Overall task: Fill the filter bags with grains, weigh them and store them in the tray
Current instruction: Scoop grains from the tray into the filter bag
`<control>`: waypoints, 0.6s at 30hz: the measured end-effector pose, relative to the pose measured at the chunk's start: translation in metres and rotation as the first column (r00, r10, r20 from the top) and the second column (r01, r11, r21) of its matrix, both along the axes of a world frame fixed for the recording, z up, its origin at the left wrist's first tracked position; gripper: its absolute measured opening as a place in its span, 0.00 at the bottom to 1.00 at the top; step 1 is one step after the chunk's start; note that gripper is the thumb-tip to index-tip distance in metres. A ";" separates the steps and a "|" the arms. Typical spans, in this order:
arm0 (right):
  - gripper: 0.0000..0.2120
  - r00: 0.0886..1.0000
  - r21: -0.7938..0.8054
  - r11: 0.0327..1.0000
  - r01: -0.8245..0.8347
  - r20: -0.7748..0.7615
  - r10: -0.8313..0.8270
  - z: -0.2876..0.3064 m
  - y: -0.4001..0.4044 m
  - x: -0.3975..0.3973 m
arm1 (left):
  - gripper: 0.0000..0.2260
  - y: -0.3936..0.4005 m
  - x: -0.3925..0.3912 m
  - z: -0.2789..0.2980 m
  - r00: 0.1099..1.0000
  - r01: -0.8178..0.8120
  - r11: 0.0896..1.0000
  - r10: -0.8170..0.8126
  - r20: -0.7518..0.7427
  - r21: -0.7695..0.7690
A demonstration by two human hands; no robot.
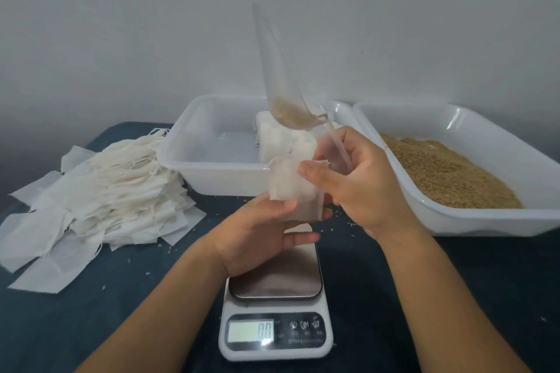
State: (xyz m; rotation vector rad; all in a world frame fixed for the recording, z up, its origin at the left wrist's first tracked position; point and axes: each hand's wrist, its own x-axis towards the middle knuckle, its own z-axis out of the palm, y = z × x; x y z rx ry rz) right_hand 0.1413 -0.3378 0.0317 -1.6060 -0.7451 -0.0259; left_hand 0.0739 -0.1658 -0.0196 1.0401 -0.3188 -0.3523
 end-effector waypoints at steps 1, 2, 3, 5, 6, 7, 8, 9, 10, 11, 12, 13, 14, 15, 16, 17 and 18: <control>0.12 1.000 0.006 1.000 0.010 0.010 -0.010 0.000 0.000 0.001 | 0.27 -0.001 0.000 -0.001 0.999 -0.030 0.999 0.030 0.011 0.021; 0.12 1.000 0.009 1.000 0.019 0.021 -0.019 -0.001 0.001 0.001 | 0.24 -0.004 0.001 -0.001 0.997 -0.074 0.996 0.073 0.017 0.041; 0.12 0.999 0.014 1.000 0.024 0.026 -0.024 -0.002 0.001 0.002 | 0.20 -0.006 0.001 -0.002 0.992 -0.127 0.990 0.126 0.017 0.057; 0.11 0.999 0.018 0.999 0.032 0.024 -0.033 -0.003 0.002 0.002 | 0.13 -0.009 0.003 -0.003 0.976 -0.216 0.973 0.216 0.009 0.081; 0.11 0.999 0.019 0.999 0.034 0.020 -0.034 -0.004 0.002 0.002 | 0.11 -0.010 0.003 -0.004 0.970 -0.242 0.966 0.242 0.006 0.088; 0.11 0.999 0.026 0.999 0.034 0.014 -0.034 -0.005 0.001 0.002 | 0.11 -0.011 0.004 -0.004 0.966 -0.259 0.962 0.260 0.002 0.086; 0.11 0.999 0.035 0.999 0.034 0.009 -0.034 -0.005 0.000 0.002 | 0.10 -0.011 0.004 -0.004 0.962 -0.273 0.959 0.275 -0.006 0.073; 0.11 0.999 0.042 0.999 0.035 0.002 -0.035 -0.006 -0.001 0.003 | 0.10 -0.011 0.004 -0.004 0.958 -0.287 0.957 0.288 -0.016 0.053; 0.12 0.999 0.040 0.998 0.040 -0.005 -0.039 -0.007 -0.003 0.003 | 0.10 -0.012 0.004 -0.004 0.954 -0.299 0.954 0.300 -0.022 0.034; 0.12 0.999 0.036 0.998 0.045 -0.010 -0.045 -0.008 -0.004 0.004 | 0.10 -0.012 0.004 -0.004 0.950 -0.310 0.950 0.311 -0.025 0.019; 0.11 0.999 0.035 0.998 0.047 -0.015 -0.047 -0.009 -0.005 0.004 | 0.10 -0.012 0.004 -0.003 0.948 -0.318 0.948 0.318 -0.026 0.008; 0.11 0.999 0.044 0.998 0.045 -0.018 -0.045 -0.010 -0.005 0.003 | 0.11 -0.012 0.004 -0.003 0.947 -0.320 0.947 0.320 -0.025 0.002; 0.10 0.999 0.060 0.997 0.044 -0.016 -0.043 -0.011 -0.005 0.003 | 0.11 -0.011 0.003 -0.002 0.948 -0.317 0.948 0.317 -0.023 0.000; 0.10 0.999 0.080 0.996 0.043 -0.013 -0.042 -0.012 -0.004 0.002 | 0.12 -0.011 0.003 -0.001 0.950 -0.312 0.950 0.312 -0.018 0.002; 0.11 0.999 0.098 0.994 0.041 -0.011 -0.040 -0.012 -0.004 0.001 | 0.13 -0.011 0.003 -0.001 0.950 -0.312 0.950 0.312 -0.008 0.010; 0.11 0.999 0.111 0.993 0.040 -0.009 -0.039 -0.012 -0.004 0.001 | 0.13 -0.010 0.003 0.000 0.946 -0.324 0.946 0.324 0.009 0.025; 0.11 0.999 0.120 0.992 0.042 -0.005 -0.042 -0.012 -0.004 0.000 | 0.14 -0.010 0.002 0.001 0.936 -0.353 0.935 0.351 0.032 0.045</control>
